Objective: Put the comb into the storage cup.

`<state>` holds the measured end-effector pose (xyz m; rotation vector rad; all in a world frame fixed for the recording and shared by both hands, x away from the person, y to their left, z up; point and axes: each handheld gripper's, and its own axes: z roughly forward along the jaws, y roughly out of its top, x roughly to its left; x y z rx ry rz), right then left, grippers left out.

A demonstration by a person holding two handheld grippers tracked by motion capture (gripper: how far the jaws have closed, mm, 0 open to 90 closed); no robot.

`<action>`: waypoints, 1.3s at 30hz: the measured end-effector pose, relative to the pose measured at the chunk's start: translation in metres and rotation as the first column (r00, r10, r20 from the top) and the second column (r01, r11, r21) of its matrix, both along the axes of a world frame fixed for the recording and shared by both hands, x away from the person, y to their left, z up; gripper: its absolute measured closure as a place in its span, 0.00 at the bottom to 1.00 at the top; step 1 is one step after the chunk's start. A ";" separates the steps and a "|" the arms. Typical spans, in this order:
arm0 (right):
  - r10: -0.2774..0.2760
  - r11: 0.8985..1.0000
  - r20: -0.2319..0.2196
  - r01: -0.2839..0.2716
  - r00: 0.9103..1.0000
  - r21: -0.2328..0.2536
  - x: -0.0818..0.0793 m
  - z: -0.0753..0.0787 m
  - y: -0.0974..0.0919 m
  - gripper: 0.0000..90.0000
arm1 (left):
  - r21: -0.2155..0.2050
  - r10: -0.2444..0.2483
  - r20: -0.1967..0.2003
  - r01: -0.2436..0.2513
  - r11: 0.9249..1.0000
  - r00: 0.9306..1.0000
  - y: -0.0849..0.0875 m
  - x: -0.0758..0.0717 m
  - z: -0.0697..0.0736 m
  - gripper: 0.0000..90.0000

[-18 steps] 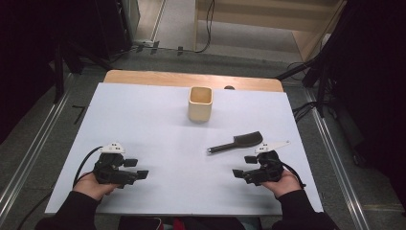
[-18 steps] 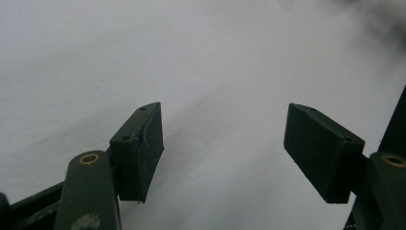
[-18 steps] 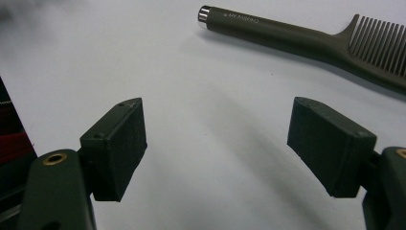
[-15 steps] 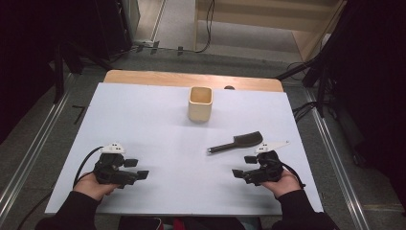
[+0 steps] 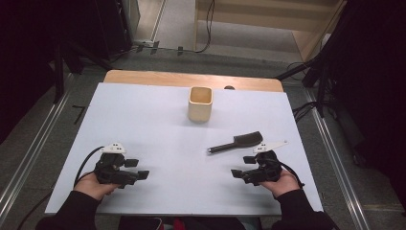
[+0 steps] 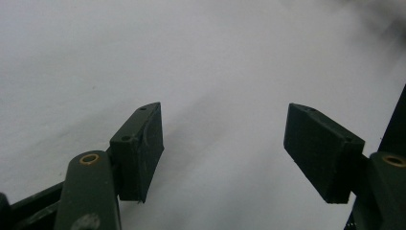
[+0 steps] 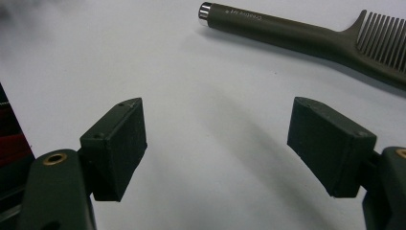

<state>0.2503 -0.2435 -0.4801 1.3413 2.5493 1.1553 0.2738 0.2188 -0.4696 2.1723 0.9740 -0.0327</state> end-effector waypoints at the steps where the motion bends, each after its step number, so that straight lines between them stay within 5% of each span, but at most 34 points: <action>1: -0.002 1.000 0.000 0.002 1.000 -0.001 0.000 0.000 0.000 0.22 | 0.000 0.000 0.000 0.000 1.000 1.000 0.000 0.000 0.000 0.34; 39: 0.001 1.000 -0.002 -0.001 1.000 -0.013 0.000 -0.001 0.001 0.22 | -0.002 0.001 -0.001 -0.001 1.000 1.000 0.000 0.000 0.000 0.34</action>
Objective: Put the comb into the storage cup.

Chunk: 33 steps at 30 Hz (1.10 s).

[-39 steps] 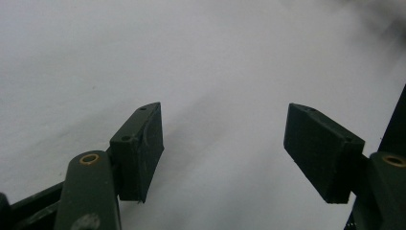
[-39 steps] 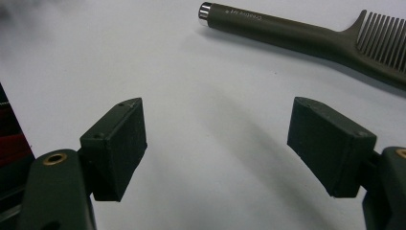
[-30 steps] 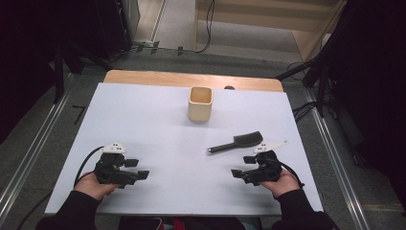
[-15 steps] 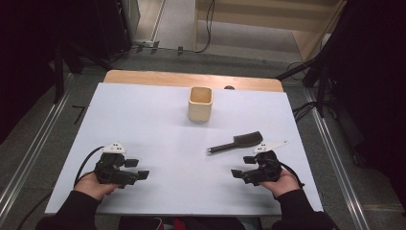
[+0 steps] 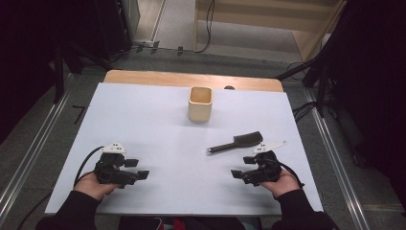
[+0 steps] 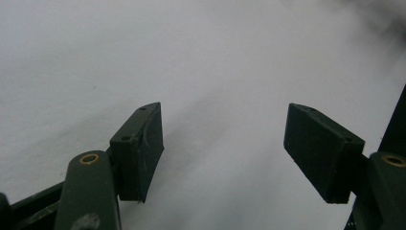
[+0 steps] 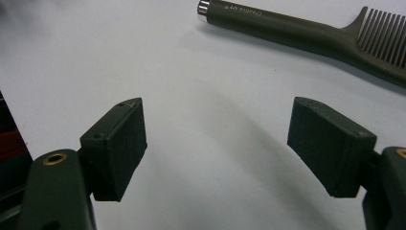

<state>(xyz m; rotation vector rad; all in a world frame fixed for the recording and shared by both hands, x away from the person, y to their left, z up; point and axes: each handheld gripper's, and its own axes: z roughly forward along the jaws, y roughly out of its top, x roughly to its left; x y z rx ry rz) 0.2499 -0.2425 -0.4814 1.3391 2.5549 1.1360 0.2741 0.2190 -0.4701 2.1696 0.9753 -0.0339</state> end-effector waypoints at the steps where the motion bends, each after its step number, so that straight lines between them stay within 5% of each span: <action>1: 0.001 1.000 0.000 -0.001 1.000 -0.001 0.000 0.000 0.000 0.22 | 0.000 0.000 0.000 0.000 1.000 1.000 0.000 0.000 0.000 0.34; 15: -0.005 1.000 0.021 0.004 1.000 0.012 0.001 0.003 0.000 0.22 | 0.001 0.000 0.000 0.000 1.000 1.000 0.000 0.000 0.000 0.34; 19: -0.033 0.998 0.043 0.031 0.999 0.050 0.004 0.009 0.002 0.22 | 0.004 0.001 0.000 -0.001 1.000 1.000 0.000 0.001 0.000 0.34; 33: -0.114 0.992 0.057 0.111 0.992 0.058 0.024 0.014 0.001 0.24 | 0.006 0.010 0.005 -0.010 1.000 1.000 0.001 0.002 0.001 0.34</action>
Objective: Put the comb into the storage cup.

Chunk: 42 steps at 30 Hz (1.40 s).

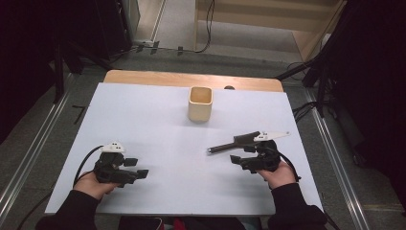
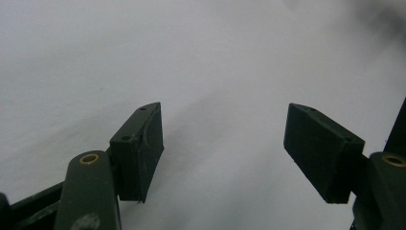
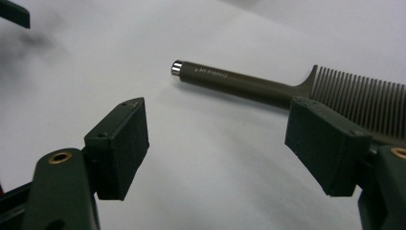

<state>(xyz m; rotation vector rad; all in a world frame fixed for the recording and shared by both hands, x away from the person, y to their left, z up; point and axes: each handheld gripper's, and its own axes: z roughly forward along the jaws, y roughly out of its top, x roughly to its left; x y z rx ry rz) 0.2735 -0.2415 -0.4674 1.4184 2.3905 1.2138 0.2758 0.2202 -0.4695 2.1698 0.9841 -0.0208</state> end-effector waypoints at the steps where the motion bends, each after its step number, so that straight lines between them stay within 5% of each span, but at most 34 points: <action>1: -0.004 1.000 0.003 0.004 1.000 0.000 0.001 0.001 0.000 0.24 | 0.001 0.000 0.000 0.000 1.000 1.000 0.000 0.000 0.000 0.34; 8: -0.015 1.000 0.040 0.015 0.999 -0.017 0.008 0.006 0.008 0.24 | -0.002 -0.001 0.001 0.001 1.000 1.000 0.000 0.001 0.000 0.34; 42: -0.037 0.999 0.045 0.035 0.998 0.037 0.065 0.016 0.038 0.24 | -0.011 0.020 0.006 -0.020 1.000 1.000 0.007 0.004 -0.002 0.34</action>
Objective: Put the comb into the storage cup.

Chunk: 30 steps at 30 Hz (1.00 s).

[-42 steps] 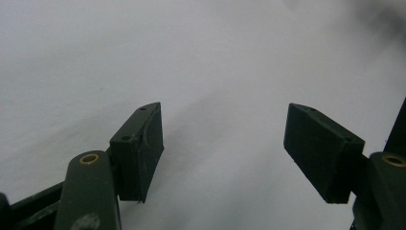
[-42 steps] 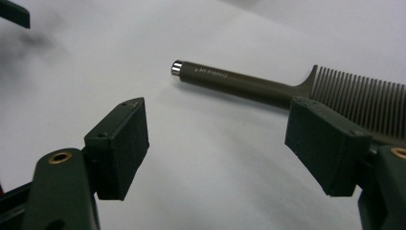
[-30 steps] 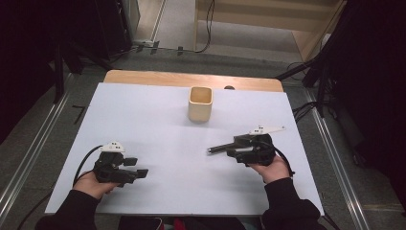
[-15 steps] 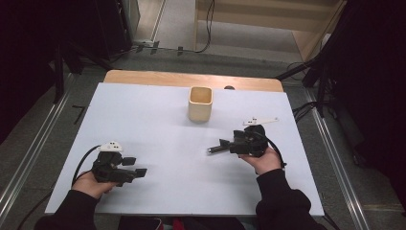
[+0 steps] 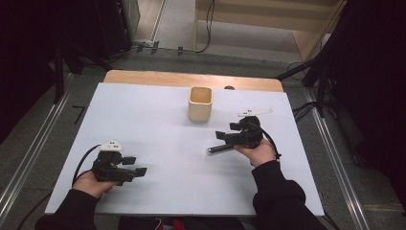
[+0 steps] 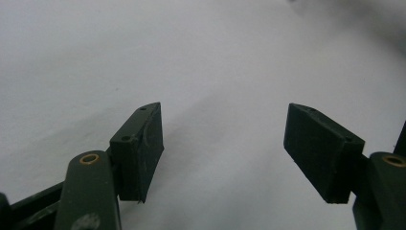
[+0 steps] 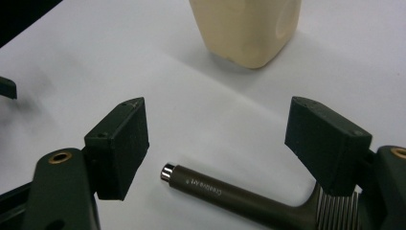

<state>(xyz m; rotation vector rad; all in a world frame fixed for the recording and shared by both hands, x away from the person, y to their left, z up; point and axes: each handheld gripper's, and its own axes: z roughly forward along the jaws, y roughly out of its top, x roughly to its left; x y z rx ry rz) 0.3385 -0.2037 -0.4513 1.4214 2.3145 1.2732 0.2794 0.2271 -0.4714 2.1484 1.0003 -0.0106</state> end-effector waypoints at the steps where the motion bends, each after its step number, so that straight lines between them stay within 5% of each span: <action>1: 0.000 1.000 0.000 0.000 1.000 0.000 0.000 0.000 0.000 0.24 | 0.000 0.000 0.000 0.000 1.000 1.000 0.000 0.000 0.000 0.34; 22: 0.048 0.996 -0.048 -0.051 0.998 -0.071 0.019 -0.015 0.031 0.31 | 0.014 0.000 0.005 0.000 1.000 1.000 -0.003 -0.001 0.001 0.34; 27: 0.060 0.997 -0.057 -0.063 0.997 -0.050 0.017 -0.015 0.030 0.47 | 0.013 -0.001 0.008 0.001 1.000 1.000 -0.002 -0.001 0.001 0.34; 30: 0.055 0.998 -0.100 -0.058 0.994 -0.036 0.018 -0.017 0.029 0.55 | 0.015 -0.002 0.006 0.002 1.000 1.000 -0.002 -0.001 0.001 0.34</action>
